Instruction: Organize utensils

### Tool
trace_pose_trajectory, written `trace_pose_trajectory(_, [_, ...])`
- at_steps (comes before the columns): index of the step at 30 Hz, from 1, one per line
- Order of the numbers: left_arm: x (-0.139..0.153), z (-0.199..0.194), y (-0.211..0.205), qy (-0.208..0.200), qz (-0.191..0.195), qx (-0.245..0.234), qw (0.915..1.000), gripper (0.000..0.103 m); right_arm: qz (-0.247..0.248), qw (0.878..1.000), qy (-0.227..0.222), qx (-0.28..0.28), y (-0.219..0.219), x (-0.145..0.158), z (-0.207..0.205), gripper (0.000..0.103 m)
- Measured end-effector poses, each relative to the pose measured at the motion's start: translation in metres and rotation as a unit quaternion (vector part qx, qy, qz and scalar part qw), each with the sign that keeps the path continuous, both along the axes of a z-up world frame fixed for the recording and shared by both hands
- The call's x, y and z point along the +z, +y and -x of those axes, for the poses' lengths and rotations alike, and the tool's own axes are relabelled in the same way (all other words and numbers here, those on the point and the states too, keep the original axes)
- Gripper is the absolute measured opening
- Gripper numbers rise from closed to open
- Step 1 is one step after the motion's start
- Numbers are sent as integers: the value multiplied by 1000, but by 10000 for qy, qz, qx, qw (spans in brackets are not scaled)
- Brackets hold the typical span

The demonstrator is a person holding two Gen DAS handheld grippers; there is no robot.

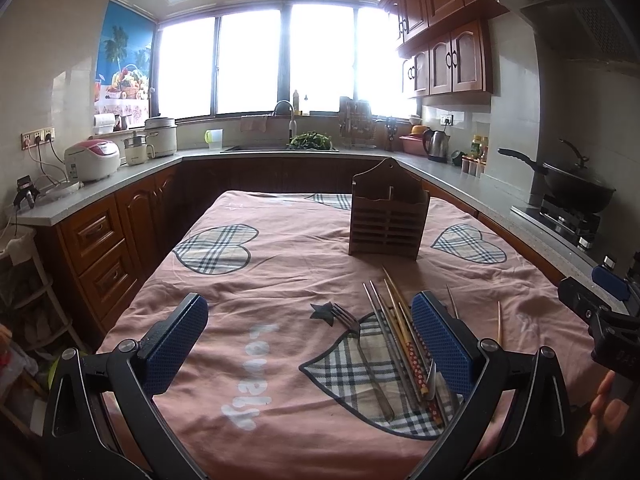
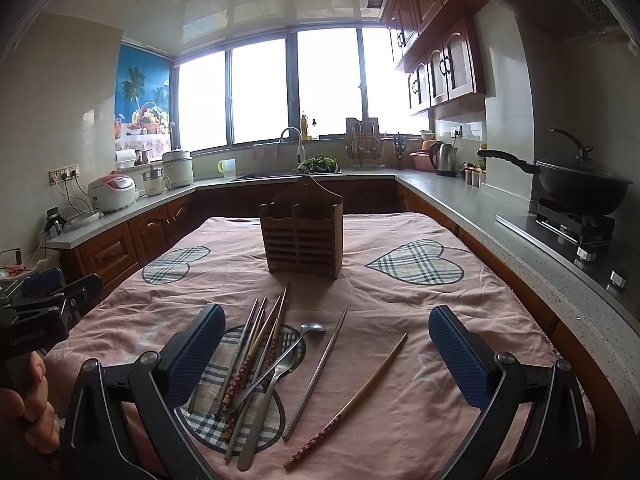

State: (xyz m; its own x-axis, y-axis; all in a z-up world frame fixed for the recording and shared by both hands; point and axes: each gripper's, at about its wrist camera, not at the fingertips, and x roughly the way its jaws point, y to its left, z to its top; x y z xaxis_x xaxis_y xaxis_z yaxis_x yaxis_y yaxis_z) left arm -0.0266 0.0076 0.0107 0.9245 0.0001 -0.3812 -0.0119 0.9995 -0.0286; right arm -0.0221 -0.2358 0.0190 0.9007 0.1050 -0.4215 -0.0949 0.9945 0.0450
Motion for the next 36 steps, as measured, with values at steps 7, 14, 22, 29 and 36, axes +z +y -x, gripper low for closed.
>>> trace_pose_trajectory(7, [1,2,1,-39,-11,20,10000,103,22,10000,-32,7,1,1,2,102])
trace_pose_trajectory(14, [0,2,-1,-44,-14,24,10000,103,34,10000,-47,23,1,1,2,102])
trace_pose_trajectory(22, [2,3,2,-40,-2,23,10000,103,37,10000,-37,41,3,1,2,102])
trace_pose_trajectory(29, [1,-1,3,39,-1,28,10000,103,27,10000,1,43,3,-1,1,102])
trace_pose_trajectory(36, [-9,-20,6,435,121,-7,9990,103,-33,9998,179,27,-1,-9,-7,102])
